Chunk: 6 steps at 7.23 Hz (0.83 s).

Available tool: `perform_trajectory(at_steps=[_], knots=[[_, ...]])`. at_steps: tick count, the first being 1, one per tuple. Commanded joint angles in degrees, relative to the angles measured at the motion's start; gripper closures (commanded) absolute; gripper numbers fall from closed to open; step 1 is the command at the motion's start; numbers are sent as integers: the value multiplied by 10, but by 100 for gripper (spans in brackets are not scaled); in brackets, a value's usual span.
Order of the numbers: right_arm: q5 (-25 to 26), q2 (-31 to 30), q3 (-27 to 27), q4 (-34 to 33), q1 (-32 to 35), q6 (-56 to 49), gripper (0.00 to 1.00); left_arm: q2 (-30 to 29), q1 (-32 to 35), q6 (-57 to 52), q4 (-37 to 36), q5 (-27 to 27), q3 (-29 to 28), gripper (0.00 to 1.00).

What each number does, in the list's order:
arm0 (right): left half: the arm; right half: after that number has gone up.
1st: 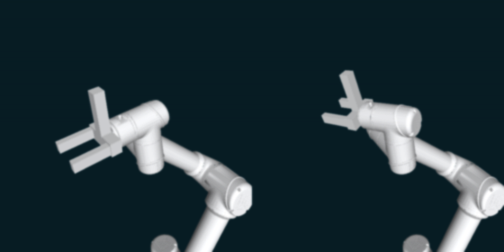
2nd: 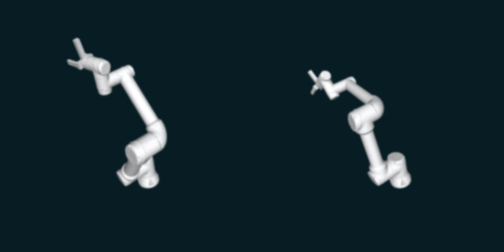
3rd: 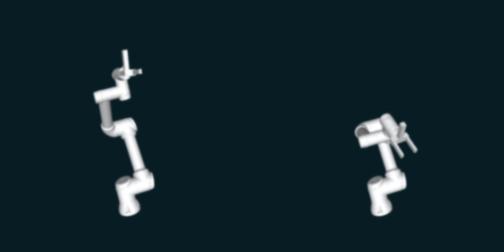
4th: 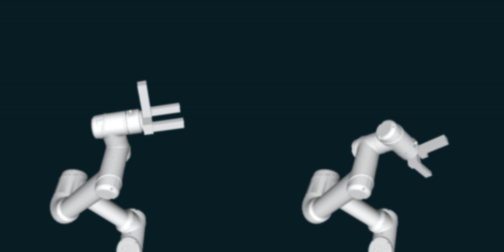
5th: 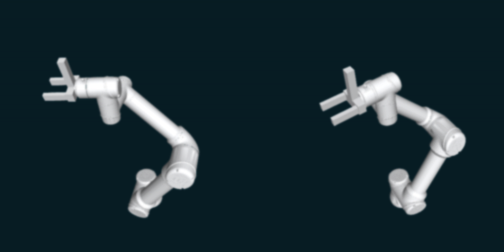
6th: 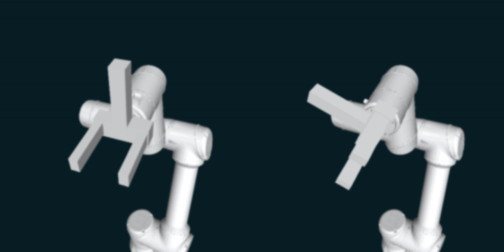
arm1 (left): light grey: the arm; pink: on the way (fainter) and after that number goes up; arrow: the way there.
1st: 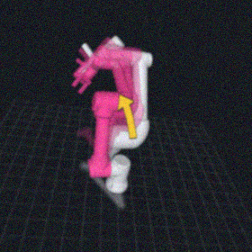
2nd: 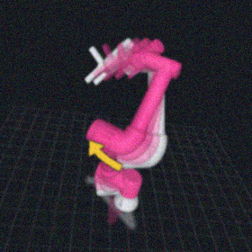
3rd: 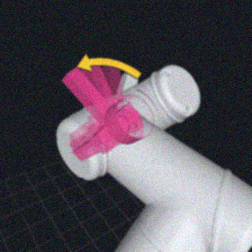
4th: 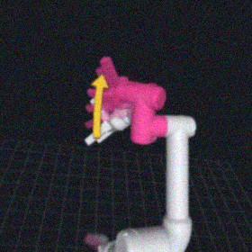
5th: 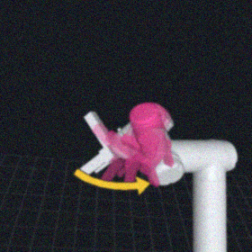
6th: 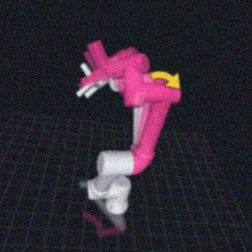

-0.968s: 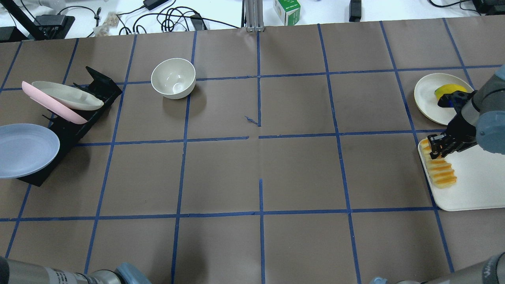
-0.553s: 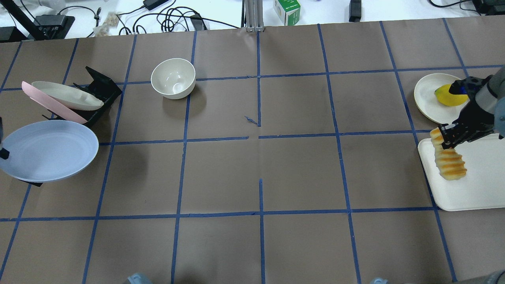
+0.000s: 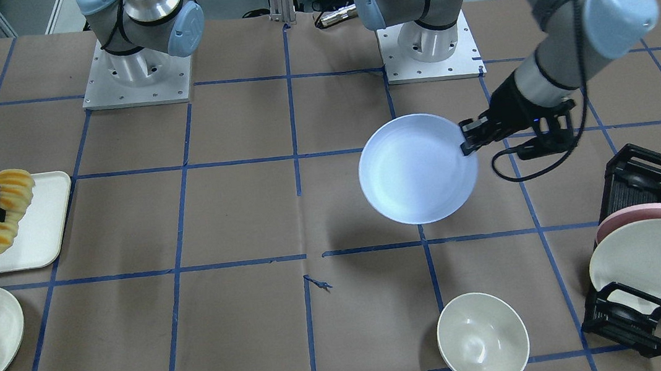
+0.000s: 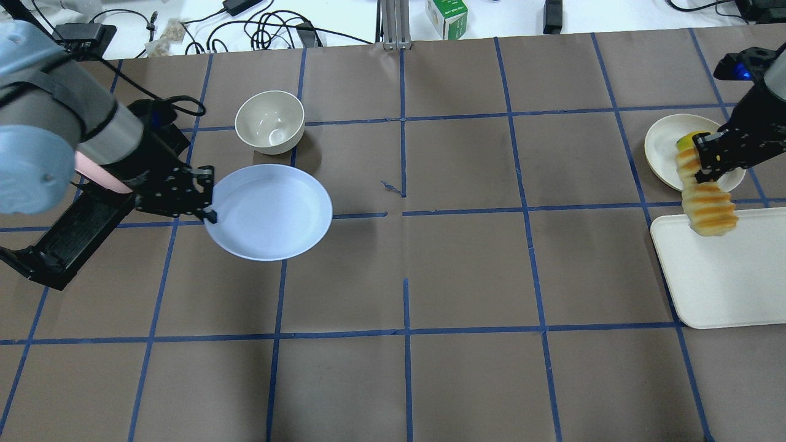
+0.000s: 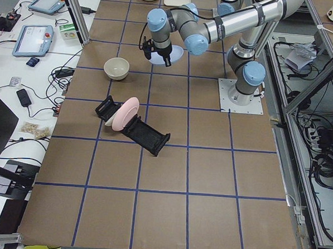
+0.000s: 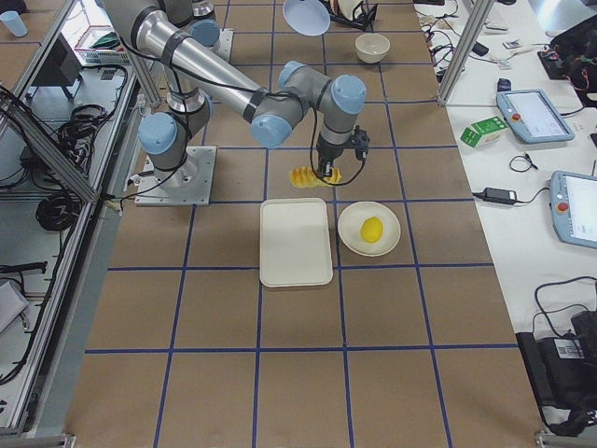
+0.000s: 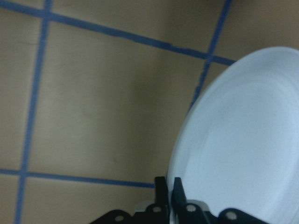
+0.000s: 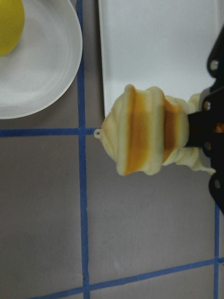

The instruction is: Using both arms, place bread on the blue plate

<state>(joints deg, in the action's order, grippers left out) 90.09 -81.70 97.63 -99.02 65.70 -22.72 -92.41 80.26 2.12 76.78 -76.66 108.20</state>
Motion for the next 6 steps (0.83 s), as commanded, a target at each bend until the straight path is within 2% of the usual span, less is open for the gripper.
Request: perform_trajectory(at_steps=[1,2,3,4,5,6], knots=[[-7,1,-19,4,88,105,100,-41,94,108,-208,70,87,100],[-27,1,-20,0,115,154,100,-71,108,127,-318,71,130,100],[-52,2,-20,-4,137,188,100,-95,123,146,-380,70,150,100],[-60,14,-22,-6,155,214,100,-113,149,156,-405,65,151,100],[-60,25,-24,-38,179,241,100,-130,167,181,-422,65,151,100],[-60,33,-26,-60,215,281,100,-138,169,181,-423,65,151,86]])
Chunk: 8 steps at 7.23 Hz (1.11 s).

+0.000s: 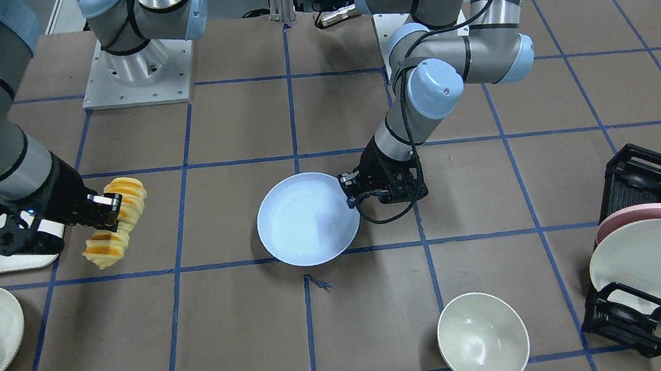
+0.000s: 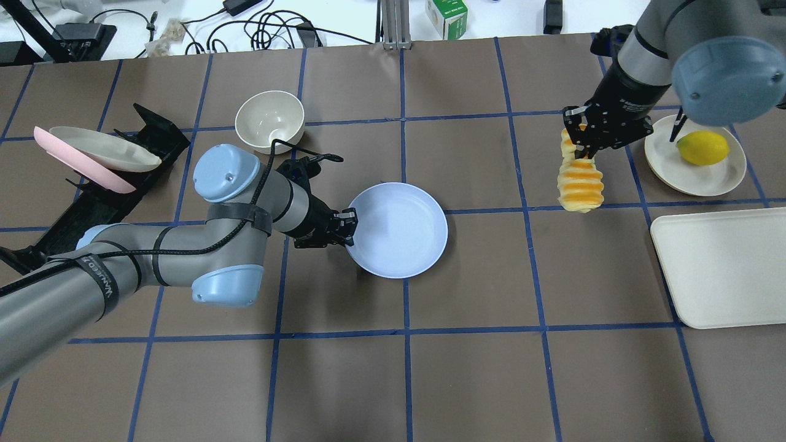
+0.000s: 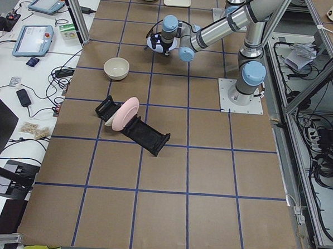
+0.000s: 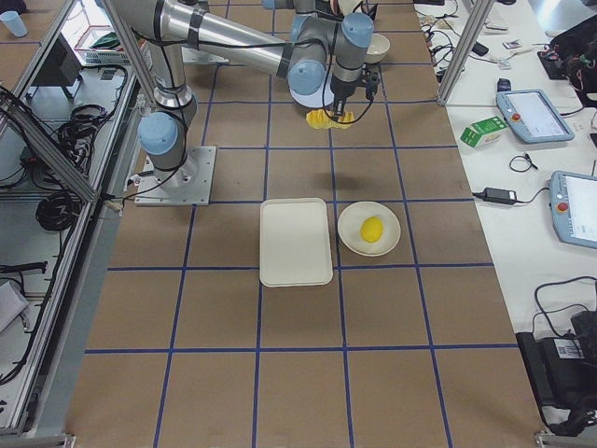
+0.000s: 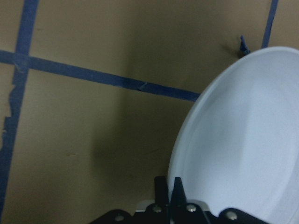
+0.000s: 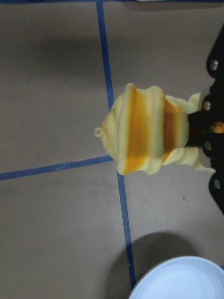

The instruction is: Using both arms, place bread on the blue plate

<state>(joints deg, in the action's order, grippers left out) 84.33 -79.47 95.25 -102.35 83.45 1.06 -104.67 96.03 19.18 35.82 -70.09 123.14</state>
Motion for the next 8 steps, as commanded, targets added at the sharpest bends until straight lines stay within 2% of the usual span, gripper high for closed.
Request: perform_trajectory(at_steps=[1,2,3,4,5,6,7,8], knots=[[-2,27,-2,-53,69,85,100,-25,12,15,-15,0,-2,15],[-2,44,-7,-78,103,126,100,-6,-1,-24,-21,-12,-28,0],[-1,58,-19,-80,136,146,100,13,-22,-47,68,-53,-75,0],[-1,73,-30,-80,169,146,100,35,-35,-102,194,-69,-149,0],[0,91,-37,-97,203,148,100,54,-38,-147,363,-137,-246,0],[2,106,-37,-108,232,148,100,65,-40,-188,474,-171,-310,0],[4,117,-34,-114,252,148,100,79,-52,-210,547,-181,-351,0],[0,121,-30,-111,259,148,100,101,-66,-241,594,-198,-368,0]])
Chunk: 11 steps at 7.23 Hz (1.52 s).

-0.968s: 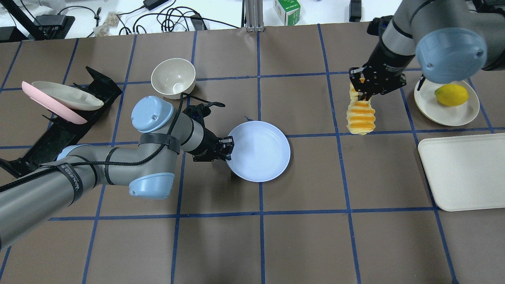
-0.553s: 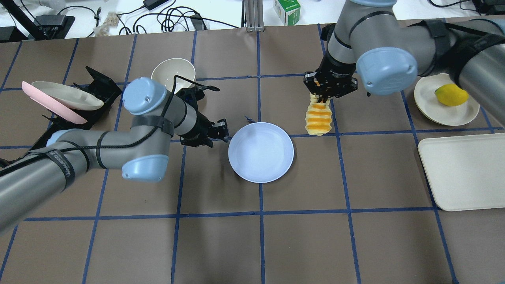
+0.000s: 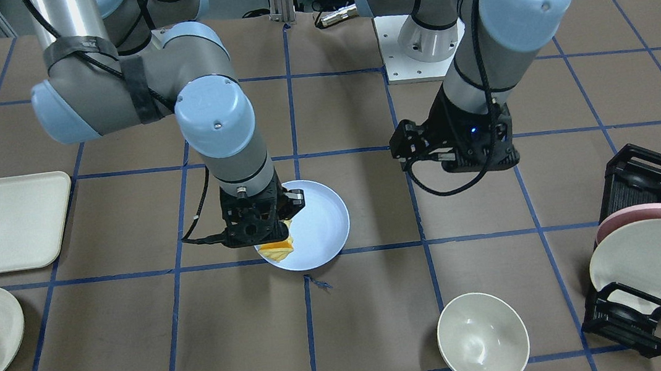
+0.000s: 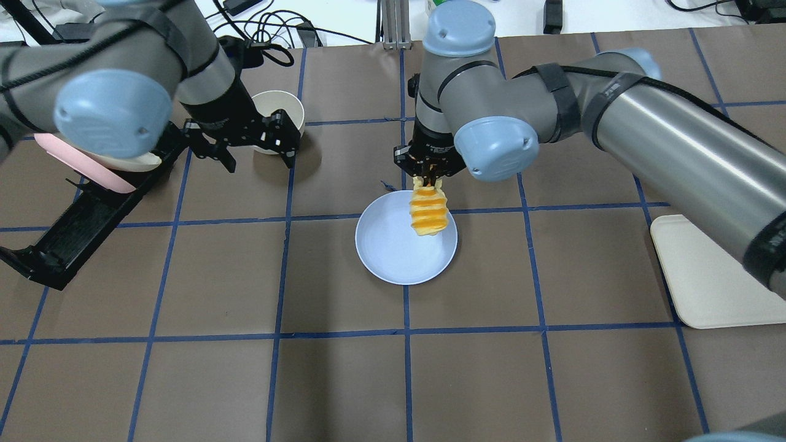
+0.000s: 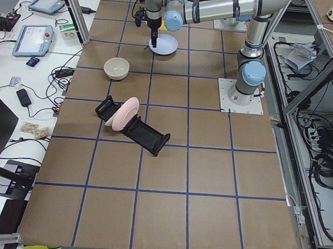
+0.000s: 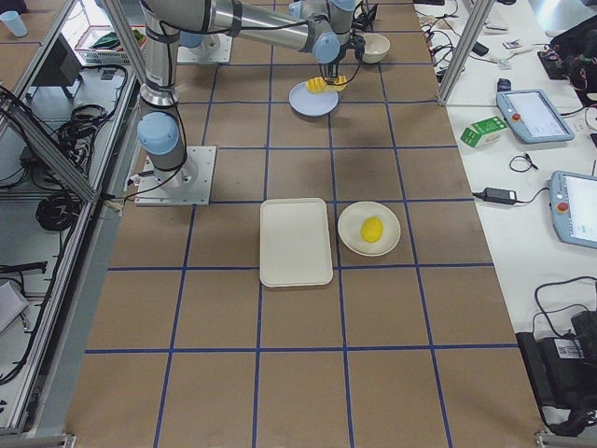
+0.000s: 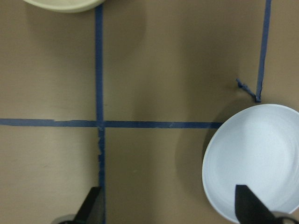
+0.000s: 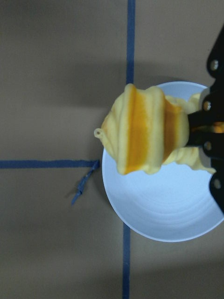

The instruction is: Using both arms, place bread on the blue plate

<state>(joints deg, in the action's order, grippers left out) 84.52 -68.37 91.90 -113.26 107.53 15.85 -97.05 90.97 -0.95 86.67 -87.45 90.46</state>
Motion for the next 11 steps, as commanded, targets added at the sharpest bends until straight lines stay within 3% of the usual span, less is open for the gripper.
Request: perform_trajectory(at_steps=[1,4,6,7,9,10,11], knots=[[-2,21,8,-2,20,-6,100,47,-17,-39,117,-27,-49,0],[-2,68,8,-62,37,-6,100,68,-10,-48,121,-52,-49,0],[-2,81,9,-62,37,-11,100,70,-24,-78,113,-13,-51,0],[-3,82,9,-62,37,-10,100,70,-28,-74,71,-11,-56,0],[-2,85,9,-63,37,-9,7,79,-26,-36,56,-22,-42,0],[-4,79,5,-61,37,-9,0,79,-23,-7,56,-22,-41,0],[-3,71,5,-60,37,-6,0,78,-23,-4,56,-18,-41,0]])
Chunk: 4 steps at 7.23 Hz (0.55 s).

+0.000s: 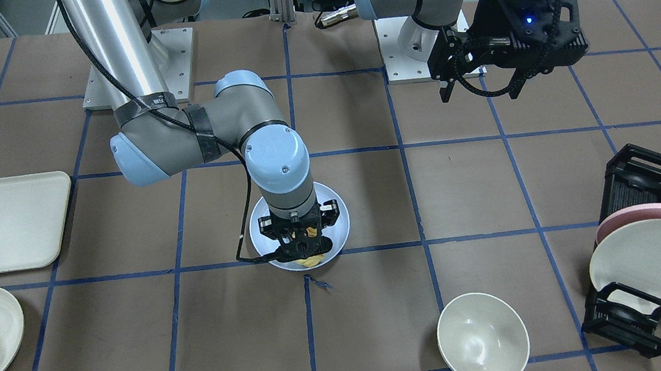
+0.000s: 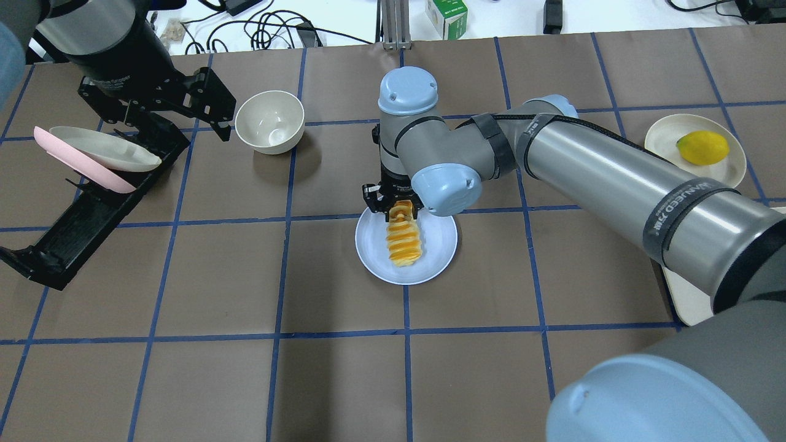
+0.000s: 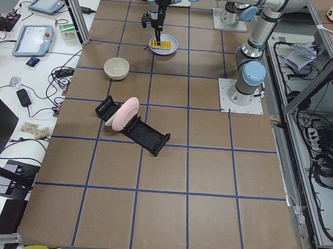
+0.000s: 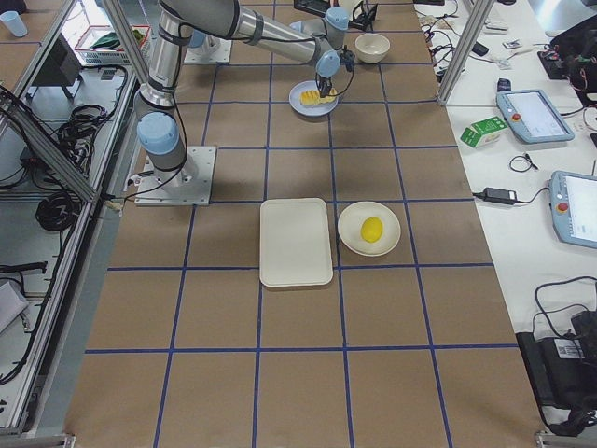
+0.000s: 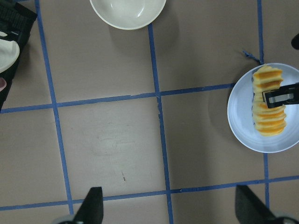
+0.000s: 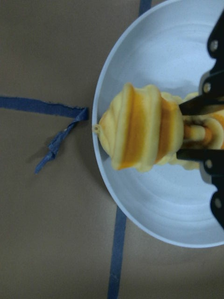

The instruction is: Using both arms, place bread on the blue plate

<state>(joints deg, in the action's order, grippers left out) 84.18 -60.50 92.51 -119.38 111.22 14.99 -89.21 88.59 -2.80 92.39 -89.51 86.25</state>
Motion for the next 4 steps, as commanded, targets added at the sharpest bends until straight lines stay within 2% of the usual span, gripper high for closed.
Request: perform_trajectory(at_steps=[1,2,3,4], knots=[[7,-29,-6,7,-7,2,0,0,1,15,-1,5,1,0],[13,-66,-3,8,-26,-4,0,-1,-3,15,-2,7,1,0],[12,-107,-2,42,-66,-7,0,-2,-2,16,-4,8,1,0],[12,-147,-3,109,-114,-62,0,-2,-1,17,-4,7,1,0]])
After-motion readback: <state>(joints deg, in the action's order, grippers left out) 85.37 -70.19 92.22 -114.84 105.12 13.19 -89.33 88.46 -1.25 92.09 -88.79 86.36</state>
